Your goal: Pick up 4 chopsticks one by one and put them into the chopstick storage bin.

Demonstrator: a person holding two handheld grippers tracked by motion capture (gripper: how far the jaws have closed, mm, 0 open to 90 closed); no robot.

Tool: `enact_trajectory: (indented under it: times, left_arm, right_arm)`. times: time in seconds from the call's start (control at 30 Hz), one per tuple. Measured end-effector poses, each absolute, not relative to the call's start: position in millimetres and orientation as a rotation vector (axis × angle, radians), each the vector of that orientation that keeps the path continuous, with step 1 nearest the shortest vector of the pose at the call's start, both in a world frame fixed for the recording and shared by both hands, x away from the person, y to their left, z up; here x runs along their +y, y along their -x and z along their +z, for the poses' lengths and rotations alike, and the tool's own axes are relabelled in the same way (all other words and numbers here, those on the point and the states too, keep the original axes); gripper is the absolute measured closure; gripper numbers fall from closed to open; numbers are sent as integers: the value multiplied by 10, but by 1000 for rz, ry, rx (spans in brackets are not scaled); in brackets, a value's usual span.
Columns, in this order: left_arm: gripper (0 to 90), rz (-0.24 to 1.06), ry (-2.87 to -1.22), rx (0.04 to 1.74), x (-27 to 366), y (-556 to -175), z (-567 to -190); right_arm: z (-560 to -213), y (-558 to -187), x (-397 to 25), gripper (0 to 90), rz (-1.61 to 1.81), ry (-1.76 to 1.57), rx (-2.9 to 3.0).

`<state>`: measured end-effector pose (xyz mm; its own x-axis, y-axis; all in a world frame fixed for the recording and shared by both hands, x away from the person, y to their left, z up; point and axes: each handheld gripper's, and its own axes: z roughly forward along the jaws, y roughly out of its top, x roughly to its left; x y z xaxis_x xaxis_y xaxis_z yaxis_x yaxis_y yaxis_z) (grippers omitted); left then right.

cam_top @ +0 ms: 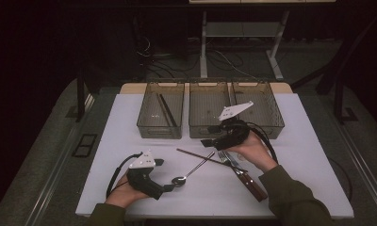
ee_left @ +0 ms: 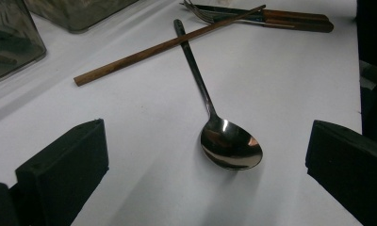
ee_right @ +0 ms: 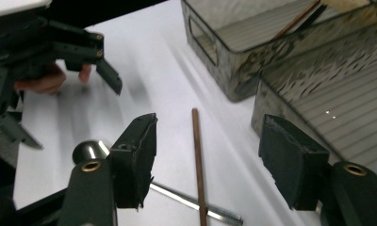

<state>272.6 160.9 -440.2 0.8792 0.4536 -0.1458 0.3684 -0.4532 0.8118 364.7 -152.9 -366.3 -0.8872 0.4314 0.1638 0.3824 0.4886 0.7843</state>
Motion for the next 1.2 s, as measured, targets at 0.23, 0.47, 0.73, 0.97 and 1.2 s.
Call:
enact_trajectory:
  times: [0.23,0.47,0.73,0.97,1.2]
  left_arm:
    - [0,113,-2094,600,1611,-2725,-4409]
    - [0,117,-2093,606,1608,-2719,-4405]
    - [0,118,-2091,597,1612,-2707,-4394]
    - [0,118,-2091,591,1595,-2708,-4387]
    - [0,116,-2095,581,1593,-2705,-4384]
  right_arm:
    - [-3736,-3550,-1663,379,1373,-732,2683]
    - [-3834,-3458,-1792,405,1359,-737,2689]
    - [-4002,-3356,-1981,496,1269,-750,2718]
    - [-4129,-3276,-2102,617,1222,-760,2742]
    - [-4241,-3272,-2050,702,1165,-745,2783]
